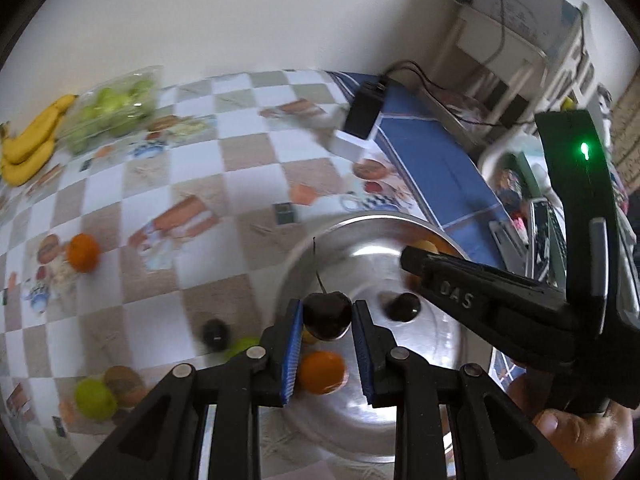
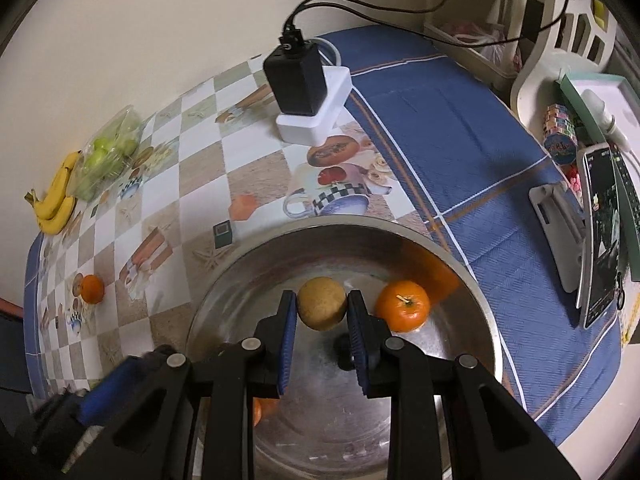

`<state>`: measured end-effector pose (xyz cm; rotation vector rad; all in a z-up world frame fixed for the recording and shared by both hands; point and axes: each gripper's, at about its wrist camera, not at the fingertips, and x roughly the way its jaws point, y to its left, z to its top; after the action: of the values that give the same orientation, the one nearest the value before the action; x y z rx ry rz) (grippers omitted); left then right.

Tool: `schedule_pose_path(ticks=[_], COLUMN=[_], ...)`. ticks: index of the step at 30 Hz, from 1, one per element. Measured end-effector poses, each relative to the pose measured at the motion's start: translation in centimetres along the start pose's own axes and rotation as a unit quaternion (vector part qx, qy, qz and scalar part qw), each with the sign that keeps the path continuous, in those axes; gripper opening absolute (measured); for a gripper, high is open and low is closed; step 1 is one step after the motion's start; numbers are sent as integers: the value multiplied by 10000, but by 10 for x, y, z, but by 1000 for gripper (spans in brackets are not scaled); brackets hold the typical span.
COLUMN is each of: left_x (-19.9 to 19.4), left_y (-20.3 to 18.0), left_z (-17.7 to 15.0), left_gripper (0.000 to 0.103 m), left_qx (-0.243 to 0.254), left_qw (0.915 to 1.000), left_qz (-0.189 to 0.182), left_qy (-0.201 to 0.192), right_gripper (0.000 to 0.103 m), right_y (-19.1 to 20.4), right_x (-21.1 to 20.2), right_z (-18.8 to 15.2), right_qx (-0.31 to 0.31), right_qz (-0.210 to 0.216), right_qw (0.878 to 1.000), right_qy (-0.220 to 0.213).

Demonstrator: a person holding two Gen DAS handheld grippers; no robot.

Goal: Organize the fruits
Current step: 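Carry the dark plum and yellow fruit over the steel bowl with both tools, then open the left tool to drop the plum while the right tool releases the yellow fruit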

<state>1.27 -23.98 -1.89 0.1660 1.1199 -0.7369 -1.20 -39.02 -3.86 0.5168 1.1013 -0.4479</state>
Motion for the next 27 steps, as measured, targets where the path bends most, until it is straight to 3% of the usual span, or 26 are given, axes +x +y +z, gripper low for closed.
schedule_pose_path(ticks=[13,27], left_x=[44,65], left_y=[0,7], left_z=[0,2], left_gripper=[27,27], left_qx=[-2,-165], left_qw=[9998,9992], left_qz=[73,165], left_qy=[175,334], right_gripper=[27,27], right_y=[-13,-18], right_x=[24,40], right_z=[-1,0], right_qx=[157,313], right_qz=[8,41], right_qw=[9997,9989], right_qy=[200,355])
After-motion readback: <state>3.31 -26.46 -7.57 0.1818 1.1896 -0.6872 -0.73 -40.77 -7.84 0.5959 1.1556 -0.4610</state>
